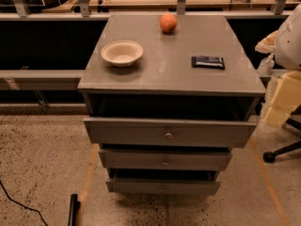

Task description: Move orange near rxbar blueberry

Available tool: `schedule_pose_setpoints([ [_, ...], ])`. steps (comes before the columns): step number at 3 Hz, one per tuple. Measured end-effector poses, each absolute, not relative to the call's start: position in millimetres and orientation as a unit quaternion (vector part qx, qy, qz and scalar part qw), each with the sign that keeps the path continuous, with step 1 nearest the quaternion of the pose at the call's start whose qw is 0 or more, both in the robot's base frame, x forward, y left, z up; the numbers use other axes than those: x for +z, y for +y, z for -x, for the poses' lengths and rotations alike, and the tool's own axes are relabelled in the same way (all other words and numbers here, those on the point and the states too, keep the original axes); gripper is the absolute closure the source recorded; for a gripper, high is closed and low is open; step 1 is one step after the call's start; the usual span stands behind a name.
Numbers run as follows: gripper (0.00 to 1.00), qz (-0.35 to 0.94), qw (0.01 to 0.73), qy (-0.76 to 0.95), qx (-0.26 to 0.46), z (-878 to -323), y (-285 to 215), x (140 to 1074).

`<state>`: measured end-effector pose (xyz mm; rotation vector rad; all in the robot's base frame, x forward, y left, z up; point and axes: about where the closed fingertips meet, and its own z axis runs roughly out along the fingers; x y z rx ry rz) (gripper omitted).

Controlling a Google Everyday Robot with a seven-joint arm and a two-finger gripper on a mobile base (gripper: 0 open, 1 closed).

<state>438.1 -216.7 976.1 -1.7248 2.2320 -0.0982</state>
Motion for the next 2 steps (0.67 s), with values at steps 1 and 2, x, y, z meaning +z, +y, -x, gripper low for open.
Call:
schedule_pose_setpoints([
  [1, 0.0, 0.603, 0.159, 0.781, -0.034, -438, -217, 976],
  [2, 0.0, 0.577, 0.192, 0.794, -0.026, -458, -222, 975],
])
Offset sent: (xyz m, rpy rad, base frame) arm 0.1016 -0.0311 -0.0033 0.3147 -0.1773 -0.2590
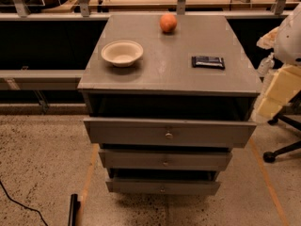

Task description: Move orange near rxbar blueberry

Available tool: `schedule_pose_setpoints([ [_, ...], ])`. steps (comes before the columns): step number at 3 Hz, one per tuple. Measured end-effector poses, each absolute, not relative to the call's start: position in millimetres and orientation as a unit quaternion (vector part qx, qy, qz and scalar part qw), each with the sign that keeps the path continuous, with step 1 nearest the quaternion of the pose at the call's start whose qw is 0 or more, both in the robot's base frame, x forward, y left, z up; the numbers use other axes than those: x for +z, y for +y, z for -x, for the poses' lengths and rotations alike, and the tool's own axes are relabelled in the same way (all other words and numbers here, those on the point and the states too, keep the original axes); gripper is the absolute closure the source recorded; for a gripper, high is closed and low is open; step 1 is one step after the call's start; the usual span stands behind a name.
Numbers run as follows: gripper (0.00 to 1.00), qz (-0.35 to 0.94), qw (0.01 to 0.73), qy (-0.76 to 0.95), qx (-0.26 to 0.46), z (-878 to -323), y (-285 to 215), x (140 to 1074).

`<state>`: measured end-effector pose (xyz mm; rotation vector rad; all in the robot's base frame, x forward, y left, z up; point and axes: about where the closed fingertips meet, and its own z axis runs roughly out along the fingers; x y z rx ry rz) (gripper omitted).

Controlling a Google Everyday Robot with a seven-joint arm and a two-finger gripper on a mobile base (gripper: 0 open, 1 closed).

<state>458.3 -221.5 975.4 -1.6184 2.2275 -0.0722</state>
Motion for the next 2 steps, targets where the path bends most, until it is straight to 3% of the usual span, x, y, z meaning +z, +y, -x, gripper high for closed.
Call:
schedule_pose_setpoints([
  [2, 0.0, 0.469, 0.36, 0.806, 0.029, -585, -270, 981],
])
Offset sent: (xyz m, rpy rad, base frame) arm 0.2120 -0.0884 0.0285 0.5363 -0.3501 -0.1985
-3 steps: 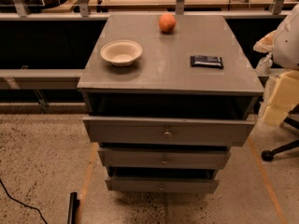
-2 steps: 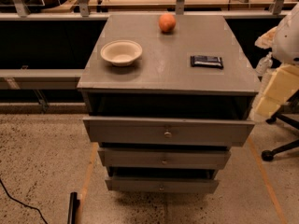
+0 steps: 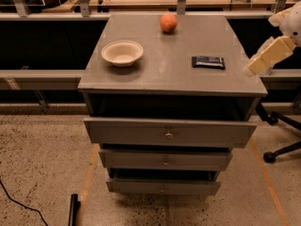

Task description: Move orange near rxbar blueberry

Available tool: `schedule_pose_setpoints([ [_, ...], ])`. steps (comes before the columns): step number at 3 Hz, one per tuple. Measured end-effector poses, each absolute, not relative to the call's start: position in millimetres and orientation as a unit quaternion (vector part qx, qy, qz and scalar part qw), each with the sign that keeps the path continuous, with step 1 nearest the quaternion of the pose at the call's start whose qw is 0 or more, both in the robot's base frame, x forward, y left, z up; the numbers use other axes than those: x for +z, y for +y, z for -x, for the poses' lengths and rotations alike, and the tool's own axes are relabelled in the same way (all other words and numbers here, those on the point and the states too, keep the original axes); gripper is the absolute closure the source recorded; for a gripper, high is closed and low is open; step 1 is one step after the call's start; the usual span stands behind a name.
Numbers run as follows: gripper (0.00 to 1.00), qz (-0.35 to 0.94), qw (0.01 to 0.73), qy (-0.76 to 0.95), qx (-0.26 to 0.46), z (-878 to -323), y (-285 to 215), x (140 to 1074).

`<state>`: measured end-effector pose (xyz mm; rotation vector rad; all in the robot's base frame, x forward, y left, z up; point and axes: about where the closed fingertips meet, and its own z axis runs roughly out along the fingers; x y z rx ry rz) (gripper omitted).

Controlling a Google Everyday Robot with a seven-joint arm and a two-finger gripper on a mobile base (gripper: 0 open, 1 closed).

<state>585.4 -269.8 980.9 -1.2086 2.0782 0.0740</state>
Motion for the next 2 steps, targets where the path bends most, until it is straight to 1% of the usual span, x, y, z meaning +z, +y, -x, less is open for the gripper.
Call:
schedule_pose_setpoints([
  [1, 0.0, 0.462, 0.382, 0.8, 0.033, -602.0, -272.9, 992.2],
  [2, 0.0, 0.462, 0.382, 0.8, 0.033, -602.0, -272.9, 992.2],
])
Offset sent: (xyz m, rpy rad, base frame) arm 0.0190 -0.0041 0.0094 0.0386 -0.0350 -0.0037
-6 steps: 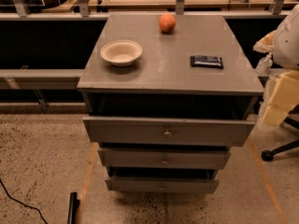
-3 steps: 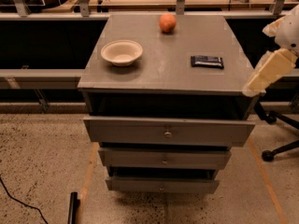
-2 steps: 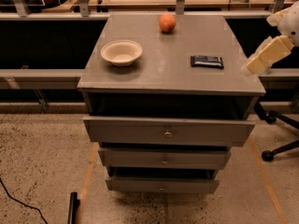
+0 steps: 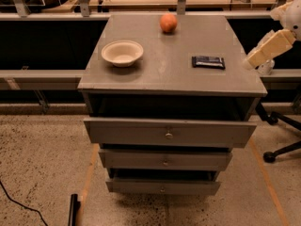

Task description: Move orange near rxbar blueberry

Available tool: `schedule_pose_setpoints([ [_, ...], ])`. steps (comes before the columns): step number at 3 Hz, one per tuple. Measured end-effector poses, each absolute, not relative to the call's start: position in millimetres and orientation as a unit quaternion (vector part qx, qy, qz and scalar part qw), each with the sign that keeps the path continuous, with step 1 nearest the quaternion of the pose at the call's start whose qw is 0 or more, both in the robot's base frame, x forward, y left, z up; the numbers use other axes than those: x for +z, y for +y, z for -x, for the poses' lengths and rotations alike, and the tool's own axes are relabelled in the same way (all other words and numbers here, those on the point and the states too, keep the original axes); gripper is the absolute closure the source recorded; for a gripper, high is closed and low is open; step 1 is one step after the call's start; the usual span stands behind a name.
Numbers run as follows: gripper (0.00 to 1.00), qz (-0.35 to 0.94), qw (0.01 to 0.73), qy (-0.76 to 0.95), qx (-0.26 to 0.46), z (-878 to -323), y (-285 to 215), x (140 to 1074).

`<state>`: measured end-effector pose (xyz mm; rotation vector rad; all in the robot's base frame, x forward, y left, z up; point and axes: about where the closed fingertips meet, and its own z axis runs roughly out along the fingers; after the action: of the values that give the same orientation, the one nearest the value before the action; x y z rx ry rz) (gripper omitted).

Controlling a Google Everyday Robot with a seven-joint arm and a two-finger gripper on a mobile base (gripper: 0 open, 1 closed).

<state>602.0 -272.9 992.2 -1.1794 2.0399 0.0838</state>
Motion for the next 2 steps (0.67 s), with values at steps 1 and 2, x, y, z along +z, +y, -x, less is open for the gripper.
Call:
schedule_pose_setpoints([
  [1, 0.0, 0.434, 0.408, 0.802, 0.057, -620, -260, 980],
  [2, 0.0, 0.387, 0.466, 0.787, 0.12, -677, -228, 959],
])
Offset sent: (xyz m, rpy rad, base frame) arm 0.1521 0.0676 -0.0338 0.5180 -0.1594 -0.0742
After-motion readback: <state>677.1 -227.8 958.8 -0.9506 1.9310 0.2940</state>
